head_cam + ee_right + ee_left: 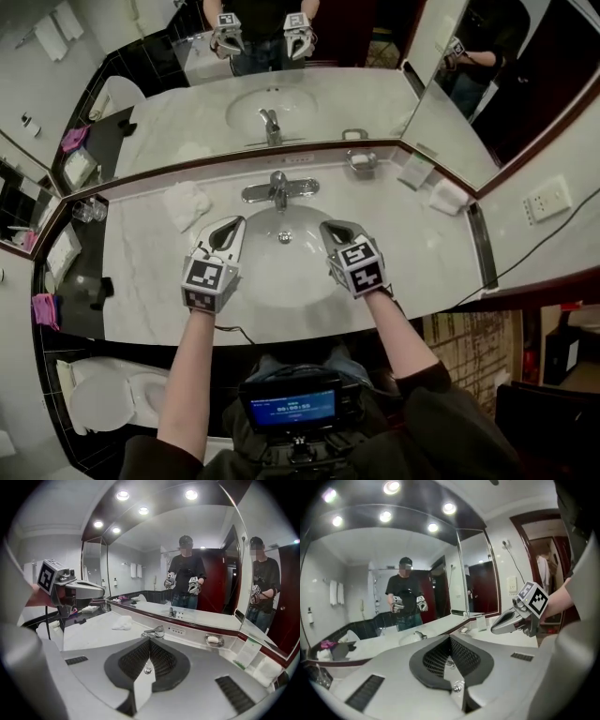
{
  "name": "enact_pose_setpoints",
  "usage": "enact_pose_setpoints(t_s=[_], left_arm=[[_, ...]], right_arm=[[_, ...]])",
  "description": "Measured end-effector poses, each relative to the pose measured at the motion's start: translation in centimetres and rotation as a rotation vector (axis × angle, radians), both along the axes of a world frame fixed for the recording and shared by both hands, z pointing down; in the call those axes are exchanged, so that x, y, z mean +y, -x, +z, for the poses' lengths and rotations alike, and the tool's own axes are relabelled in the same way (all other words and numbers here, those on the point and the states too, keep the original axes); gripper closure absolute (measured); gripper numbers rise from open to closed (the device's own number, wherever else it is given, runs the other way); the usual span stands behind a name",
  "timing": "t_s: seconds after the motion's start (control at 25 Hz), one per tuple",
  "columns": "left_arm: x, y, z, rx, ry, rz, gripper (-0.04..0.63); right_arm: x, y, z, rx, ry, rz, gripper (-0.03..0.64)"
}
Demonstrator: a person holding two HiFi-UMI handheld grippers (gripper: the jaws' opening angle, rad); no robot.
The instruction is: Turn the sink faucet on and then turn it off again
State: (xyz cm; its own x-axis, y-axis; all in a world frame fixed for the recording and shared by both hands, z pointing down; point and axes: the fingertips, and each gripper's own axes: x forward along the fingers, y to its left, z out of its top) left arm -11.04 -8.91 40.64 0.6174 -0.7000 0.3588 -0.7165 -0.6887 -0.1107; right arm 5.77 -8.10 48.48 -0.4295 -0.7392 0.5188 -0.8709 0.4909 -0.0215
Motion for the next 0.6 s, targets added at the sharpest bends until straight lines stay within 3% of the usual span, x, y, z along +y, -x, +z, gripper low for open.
enact_pose_setpoints(t_s=[0.24,0.6], left_arm=[[1.3,1.8,0.0,0.148,0.087,-0.084,0.595],[2.8,2.7,0.9,0.173,0.133,-0.101,0.595]], right_arm=[[0.4,-0.2,-1.1,0.008,-0.011,0.000,0.595],[1.2,-0.1,-1.0,-0.001,0.006,0.002,0.595]])
